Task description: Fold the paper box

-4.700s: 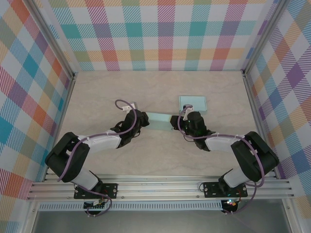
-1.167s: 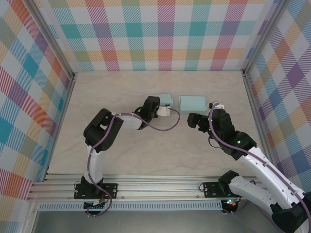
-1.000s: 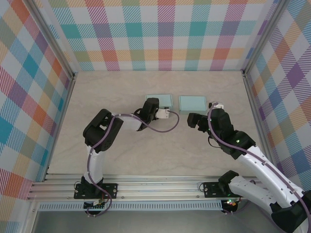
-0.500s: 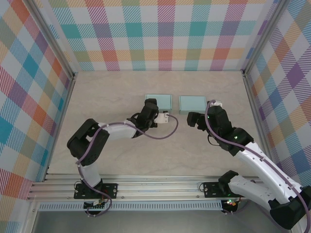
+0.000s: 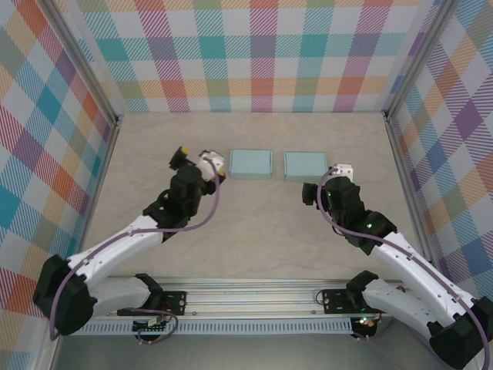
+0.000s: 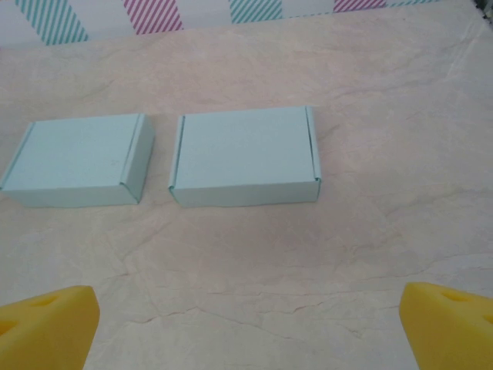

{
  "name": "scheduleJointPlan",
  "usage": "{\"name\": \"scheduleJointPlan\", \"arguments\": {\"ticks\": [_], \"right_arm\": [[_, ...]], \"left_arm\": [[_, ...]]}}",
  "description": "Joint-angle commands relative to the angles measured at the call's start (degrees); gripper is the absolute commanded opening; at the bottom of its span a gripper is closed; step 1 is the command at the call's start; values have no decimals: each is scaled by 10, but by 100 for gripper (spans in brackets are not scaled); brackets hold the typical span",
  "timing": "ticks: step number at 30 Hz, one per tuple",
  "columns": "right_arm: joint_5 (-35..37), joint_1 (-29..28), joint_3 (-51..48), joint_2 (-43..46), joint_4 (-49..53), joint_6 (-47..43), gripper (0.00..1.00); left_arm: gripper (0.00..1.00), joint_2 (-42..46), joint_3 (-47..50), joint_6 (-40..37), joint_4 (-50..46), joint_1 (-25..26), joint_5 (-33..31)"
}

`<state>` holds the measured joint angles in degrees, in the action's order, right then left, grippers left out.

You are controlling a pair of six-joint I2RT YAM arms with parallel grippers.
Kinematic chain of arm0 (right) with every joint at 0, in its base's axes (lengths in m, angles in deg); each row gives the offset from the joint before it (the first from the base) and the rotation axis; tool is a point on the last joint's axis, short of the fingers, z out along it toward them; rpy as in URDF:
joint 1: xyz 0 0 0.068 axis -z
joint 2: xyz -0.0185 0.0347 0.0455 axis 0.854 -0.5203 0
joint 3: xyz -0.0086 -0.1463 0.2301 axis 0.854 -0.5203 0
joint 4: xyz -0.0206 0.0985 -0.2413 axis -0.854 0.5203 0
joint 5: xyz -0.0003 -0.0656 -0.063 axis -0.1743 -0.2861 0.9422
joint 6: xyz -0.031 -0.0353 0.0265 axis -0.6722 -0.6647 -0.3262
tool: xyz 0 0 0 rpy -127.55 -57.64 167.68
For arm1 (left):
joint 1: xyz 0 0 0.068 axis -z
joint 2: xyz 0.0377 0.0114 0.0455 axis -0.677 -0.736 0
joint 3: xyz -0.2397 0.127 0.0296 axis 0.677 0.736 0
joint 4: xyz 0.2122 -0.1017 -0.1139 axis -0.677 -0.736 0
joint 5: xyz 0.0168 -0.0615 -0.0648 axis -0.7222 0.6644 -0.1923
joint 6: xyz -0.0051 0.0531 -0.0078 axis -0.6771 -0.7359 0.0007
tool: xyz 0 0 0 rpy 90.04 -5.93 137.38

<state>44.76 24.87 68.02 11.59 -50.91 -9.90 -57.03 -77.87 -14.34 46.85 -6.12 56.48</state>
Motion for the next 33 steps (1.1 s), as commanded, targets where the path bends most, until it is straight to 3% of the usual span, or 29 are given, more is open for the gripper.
{"name": "scheduleJointPlan", "arguments": {"ticks": [1, 6, 15, 18, 26, 33], "right_arm": [[27, 16, -18, 7, -65, -37, 100], [21, 42, -71, -16, -165, -118, 100], [-34, 156, -136, -106, -312, -173, 100], [-60, 187, -153, -136, -360, -175, 100], [-99, 216, -208, -152, -496, -197, 100], [-125, 235, -239, -155, -579, -210, 100]], "left_arm": [[100, 55, 34, 168, -50, -30, -29], [100, 108, 95, 272, -53, -57, -93], [100, 124, 173, 419, -16, -156, -103], [100, 103, 188, 403, 16, -189, -69], [100, 55, 290, 322, 249, -249, 54], [100, -23, 314, 312, 368, -280, 114]]}}
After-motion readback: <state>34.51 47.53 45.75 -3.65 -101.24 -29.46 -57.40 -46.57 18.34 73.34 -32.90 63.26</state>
